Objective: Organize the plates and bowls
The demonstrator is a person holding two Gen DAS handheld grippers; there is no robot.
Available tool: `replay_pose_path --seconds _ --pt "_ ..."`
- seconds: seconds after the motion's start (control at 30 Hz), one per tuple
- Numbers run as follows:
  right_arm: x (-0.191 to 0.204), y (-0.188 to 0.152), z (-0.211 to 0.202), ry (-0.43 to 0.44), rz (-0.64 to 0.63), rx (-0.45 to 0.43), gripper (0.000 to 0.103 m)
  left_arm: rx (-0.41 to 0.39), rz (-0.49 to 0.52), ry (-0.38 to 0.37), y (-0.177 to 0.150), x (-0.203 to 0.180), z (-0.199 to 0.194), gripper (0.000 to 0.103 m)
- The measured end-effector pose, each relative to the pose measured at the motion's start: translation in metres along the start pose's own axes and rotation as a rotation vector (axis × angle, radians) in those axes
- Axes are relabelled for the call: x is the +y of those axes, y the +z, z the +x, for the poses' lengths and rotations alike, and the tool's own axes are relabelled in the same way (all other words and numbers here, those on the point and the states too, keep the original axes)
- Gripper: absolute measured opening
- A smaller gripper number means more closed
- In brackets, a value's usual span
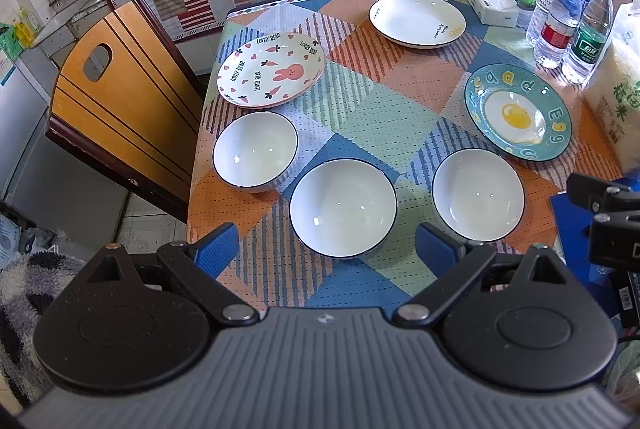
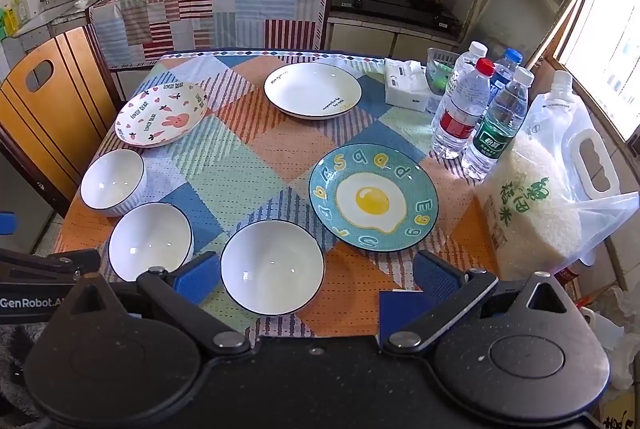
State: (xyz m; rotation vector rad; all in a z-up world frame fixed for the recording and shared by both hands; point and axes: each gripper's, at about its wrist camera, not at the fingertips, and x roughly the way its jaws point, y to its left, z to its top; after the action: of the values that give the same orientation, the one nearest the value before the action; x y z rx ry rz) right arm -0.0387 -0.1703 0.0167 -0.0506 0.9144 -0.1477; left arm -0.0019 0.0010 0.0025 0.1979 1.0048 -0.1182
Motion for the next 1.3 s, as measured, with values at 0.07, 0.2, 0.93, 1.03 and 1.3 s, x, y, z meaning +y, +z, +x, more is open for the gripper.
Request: replay_pose_path --seconds 0.07,0.2,0.93,1.03,1.3 --pt "-0.001 0.000 0.000 -0.006 -0.001 -0.002 0.103 0.000 -0.001 -0.006 0.000 0.000 0.000 0.096" --pt "-0.002 0.001 0.000 -0.005 -0.001 0.003 0.103 0.007 -0.013 -0.019 0.000 0.002 0.002 0.095" --pt "-0.002 0.001 0.006 -0.005 -0.003 0.015 0.103 0.018 0.004 -0.006 -0.003 -0.002 0.012 0.095" --pt "-0.002 0.001 0.005 -0.003 -0.003 0.006 0.103 0.007 0.014 0.015 -0.004 -0.005 0.012 0.095" --pt "-0.001 0.001 0.004 -0.009 -0.009 -0.002 0.103 0.019 0.007 -0.006 -0.004 -0.005 0.013 0.096"
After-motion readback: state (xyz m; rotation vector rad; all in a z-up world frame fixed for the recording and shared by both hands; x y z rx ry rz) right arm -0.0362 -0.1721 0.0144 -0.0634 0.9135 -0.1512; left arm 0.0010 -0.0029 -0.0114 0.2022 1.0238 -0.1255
